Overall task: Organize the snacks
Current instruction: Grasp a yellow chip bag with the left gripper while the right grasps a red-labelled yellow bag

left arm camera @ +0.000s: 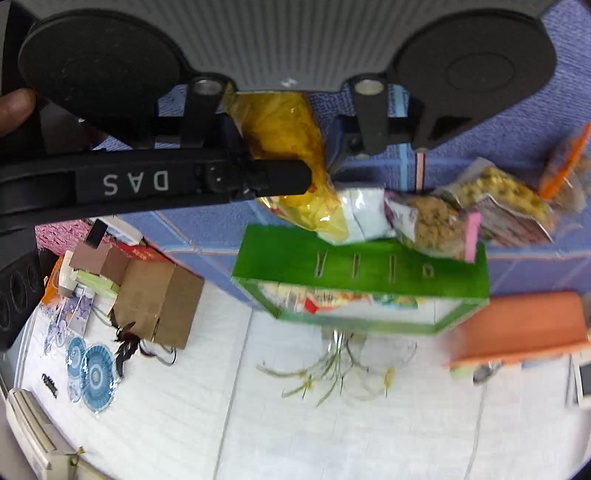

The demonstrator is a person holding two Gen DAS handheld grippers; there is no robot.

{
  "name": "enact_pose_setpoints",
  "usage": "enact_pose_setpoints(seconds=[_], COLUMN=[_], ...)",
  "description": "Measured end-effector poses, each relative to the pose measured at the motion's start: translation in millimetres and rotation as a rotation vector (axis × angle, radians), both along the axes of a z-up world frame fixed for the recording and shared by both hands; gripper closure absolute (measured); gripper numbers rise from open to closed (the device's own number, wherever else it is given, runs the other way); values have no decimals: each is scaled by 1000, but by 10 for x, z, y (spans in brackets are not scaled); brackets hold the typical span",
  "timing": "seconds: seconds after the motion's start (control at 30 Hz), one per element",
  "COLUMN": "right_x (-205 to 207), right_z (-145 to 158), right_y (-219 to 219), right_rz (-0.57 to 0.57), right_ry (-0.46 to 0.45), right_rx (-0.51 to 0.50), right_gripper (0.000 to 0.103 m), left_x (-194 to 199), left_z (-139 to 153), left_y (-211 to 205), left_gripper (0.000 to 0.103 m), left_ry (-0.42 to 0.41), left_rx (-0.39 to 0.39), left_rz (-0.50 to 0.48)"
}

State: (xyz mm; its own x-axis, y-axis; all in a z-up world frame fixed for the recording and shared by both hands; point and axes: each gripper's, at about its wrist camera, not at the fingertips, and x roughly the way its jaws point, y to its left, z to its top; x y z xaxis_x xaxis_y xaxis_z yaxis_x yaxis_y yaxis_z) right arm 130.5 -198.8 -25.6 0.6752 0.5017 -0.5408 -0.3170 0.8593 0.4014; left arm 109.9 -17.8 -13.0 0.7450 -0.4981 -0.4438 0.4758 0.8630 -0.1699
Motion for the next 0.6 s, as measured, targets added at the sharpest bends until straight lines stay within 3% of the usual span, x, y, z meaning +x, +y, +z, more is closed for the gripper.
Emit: enact_pose_setpoints(seconds=[0.2, 0.4, 0.6], right_x=[-172, -25, -16], right_z=[349, 486, 536], right_y=[140, 417, 543], right_rz=[42, 106, 125], right_ry=[-137, -138, -167], right_rx=[-49, -139, -124], right_gripper=[37, 37, 37], left_x=[-228, -161, -157], left_z=[285, 371, 448], left_y=[81, 281, 410], left_gripper=[52, 53, 53], left_ry=[-127, -116, -134], left_rx=[13, -27, -25], left_rz=[4, 55, 96])
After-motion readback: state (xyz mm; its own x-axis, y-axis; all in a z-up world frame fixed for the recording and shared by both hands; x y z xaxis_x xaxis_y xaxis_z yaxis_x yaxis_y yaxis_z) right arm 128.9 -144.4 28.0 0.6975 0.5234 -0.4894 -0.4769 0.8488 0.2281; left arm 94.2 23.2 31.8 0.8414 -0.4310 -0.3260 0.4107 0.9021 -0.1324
